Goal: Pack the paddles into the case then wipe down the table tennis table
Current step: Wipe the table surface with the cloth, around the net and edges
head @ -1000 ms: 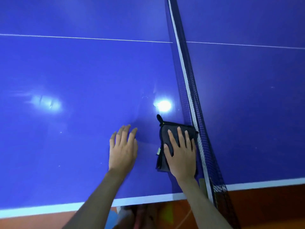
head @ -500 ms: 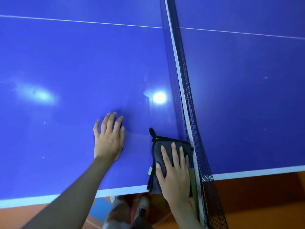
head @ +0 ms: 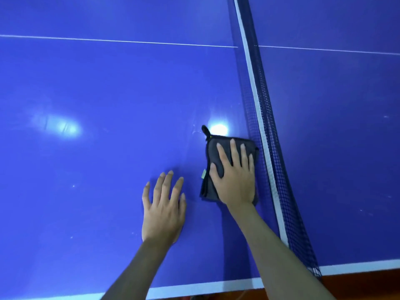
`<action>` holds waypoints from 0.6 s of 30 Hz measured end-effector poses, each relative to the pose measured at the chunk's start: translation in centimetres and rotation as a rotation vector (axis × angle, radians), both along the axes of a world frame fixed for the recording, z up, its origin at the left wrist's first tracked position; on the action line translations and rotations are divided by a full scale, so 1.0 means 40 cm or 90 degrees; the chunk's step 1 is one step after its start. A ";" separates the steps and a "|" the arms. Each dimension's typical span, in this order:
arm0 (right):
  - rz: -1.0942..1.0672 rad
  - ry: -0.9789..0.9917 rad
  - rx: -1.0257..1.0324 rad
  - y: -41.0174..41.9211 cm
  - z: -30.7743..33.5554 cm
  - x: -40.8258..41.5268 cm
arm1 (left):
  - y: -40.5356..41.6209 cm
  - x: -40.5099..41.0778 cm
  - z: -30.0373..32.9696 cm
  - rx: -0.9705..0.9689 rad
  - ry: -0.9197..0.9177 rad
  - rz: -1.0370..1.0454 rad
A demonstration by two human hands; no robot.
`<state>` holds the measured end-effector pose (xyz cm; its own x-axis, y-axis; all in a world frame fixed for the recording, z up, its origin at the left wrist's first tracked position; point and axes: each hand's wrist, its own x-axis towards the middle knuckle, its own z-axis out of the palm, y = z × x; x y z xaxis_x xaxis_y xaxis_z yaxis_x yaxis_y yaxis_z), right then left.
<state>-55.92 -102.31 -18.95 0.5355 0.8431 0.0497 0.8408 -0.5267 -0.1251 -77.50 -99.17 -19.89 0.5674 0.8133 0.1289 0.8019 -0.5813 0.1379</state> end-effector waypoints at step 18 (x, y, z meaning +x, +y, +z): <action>0.016 0.016 0.025 0.144 0.003 -0.006 | 0.010 -0.005 -0.016 0.011 0.001 -0.012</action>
